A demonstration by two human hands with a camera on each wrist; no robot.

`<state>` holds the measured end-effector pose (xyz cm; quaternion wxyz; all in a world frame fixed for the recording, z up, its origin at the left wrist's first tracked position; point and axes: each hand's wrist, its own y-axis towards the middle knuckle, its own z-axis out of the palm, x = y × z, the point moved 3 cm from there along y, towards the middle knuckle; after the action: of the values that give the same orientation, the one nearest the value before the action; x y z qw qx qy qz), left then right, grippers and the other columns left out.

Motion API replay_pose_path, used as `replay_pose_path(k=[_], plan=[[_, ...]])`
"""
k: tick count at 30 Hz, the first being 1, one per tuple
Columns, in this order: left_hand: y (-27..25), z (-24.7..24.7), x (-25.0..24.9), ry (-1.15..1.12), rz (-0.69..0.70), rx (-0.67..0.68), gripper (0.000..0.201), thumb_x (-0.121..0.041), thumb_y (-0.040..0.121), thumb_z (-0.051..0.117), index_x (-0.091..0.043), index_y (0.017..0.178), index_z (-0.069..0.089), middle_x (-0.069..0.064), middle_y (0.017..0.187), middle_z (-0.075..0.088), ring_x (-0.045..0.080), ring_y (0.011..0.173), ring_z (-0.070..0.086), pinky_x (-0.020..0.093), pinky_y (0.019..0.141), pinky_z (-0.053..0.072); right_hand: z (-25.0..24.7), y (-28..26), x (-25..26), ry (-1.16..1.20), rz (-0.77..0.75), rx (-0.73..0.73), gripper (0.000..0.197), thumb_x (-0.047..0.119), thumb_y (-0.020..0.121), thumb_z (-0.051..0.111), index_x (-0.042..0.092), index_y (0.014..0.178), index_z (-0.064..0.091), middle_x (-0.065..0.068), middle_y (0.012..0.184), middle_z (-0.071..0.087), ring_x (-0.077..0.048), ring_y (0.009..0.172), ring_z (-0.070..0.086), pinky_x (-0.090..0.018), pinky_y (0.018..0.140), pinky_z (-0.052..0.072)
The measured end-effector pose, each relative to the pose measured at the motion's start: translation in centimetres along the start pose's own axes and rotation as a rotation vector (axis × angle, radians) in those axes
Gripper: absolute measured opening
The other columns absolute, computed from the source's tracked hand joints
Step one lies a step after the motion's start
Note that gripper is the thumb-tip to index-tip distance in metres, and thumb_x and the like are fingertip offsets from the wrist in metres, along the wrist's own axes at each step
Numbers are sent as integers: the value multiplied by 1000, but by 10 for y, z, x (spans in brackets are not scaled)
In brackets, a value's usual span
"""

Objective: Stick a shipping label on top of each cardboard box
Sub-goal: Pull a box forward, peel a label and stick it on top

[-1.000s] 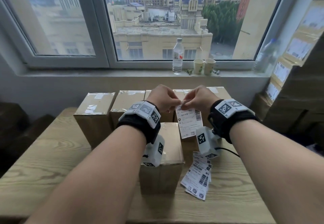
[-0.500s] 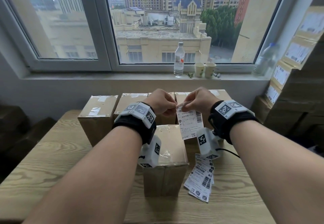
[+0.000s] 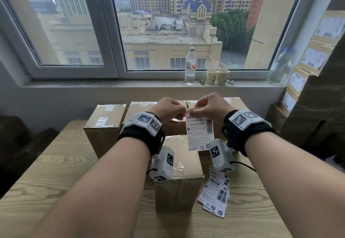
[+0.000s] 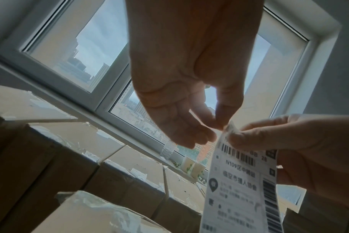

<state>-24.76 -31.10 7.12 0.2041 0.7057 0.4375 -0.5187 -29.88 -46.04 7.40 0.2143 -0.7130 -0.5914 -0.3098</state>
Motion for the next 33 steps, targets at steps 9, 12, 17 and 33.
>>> replay_pose_path(k=[9, 12, 17, 33], plan=[[-4, -4, -1, -285, -77, -10, 19, -9, 95, 56, -6, 77, 62, 7, 68, 68, 16, 67, 65, 26, 64, 55, 5, -3, 17, -51, -160, -163, 15, 32, 76, 79, 30, 87, 69, 7, 91, 75, -11, 85, 69, -39, 80, 59], [-3, -6, 1, -318, -99, -53, 23, -7, 96, 54, -5, 74, 60, 2, 54, 67, 13, 59, 63, 22, 57, 55, 6, -4, 21, -70, -177, -199, 12, 28, 81, 76, 26, 93, 76, 7, 92, 75, -10, 86, 67, -35, 82, 57], [-3, -12, 5, -359, -118, -57, 19, -7, 94, 58, -4, 75, 62, 7, 62, 68, 13, 56, 64, 21, 55, 56, 12, -3, 24, -88, -192, -207, 17, 24, 84, 73, 20, 100, 76, 4, 98, 75, -10, 86, 66, -23, 74, 52], [11, -26, 20, -431, -133, -54, 12, 5, 89, 61, -5, 95, 57, 11, 73, 66, 15, 55, 67, 24, 59, 59, 24, 11, 29, -146, -187, -201, 7, 26, 79, 77, 27, 79, 71, 10, 85, 70, -9, 85, 64, -26, 80, 53]])
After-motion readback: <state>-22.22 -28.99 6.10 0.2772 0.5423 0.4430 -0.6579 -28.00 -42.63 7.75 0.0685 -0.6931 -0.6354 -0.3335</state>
